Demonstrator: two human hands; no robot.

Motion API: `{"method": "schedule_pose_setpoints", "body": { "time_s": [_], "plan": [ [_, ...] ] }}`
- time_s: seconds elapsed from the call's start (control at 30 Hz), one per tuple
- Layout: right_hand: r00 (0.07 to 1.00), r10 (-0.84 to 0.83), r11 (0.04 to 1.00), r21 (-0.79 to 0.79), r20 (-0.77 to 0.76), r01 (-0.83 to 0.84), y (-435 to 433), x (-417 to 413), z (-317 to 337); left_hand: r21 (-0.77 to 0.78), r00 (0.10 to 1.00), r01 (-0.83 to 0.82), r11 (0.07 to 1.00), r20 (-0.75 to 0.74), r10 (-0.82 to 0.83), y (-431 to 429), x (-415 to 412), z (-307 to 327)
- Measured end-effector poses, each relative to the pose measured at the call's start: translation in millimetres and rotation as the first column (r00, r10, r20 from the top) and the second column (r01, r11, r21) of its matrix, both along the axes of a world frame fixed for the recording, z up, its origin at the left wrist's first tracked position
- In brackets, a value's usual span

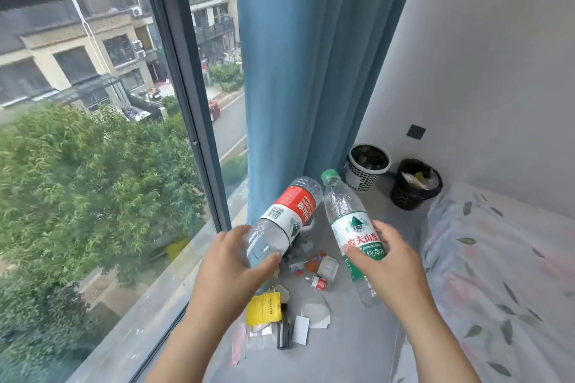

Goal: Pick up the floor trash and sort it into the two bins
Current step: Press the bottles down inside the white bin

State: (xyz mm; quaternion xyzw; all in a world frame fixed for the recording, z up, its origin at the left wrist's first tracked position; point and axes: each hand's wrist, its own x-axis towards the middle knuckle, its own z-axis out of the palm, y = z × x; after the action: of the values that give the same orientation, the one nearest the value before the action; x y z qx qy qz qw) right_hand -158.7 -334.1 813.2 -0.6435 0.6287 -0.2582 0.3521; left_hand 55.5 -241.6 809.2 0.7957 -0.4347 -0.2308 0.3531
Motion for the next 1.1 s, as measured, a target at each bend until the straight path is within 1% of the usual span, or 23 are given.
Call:
{"method": "schedule_pose_setpoints", "body": {
  "time_s": [0.1,0.3,0.47,0.63,0.83,1.1],
  "plan": [
    [1.000,-0.016,1.000,-0.020,0.004,0.016,-9,-21,23,-0.036,1.000,0.020,0.999,0.016,-0.019,-11,-17,24],
    [0.994,-0.077,0.993,-0.085,0.077,0.084,-41,-84,65,-0.110,0.998,0.063,0.992,0.037,-0.059,-52,-75,69],
    [0.985,-0.111,0.983,-0.133,0.133,0.129,-67,-144,87,-0.140,0.994,0.112,0.984,0.028,-0.109,-92,-133,87],
    [0.979,-0.142,0.968,-0.187,0.148,0.168,-95,-192,106,-0.148,0.992,0.123,0.981,0.022,-0.121,-122,-185,97],
    [0.970,-0.171,0.962,-0.183,0.173,0.203,-126,-217,107,-0.189,0.995,0.101,0.977,0.001,-0.103,-156,-207,109],
    [0.962,-0.188,0.949,-0.215,0.198,0.230,-182,-219,119,-0.187,0.983,0.179,0.966,0.002,-0.182,-232,-204,118]
  ]
}}
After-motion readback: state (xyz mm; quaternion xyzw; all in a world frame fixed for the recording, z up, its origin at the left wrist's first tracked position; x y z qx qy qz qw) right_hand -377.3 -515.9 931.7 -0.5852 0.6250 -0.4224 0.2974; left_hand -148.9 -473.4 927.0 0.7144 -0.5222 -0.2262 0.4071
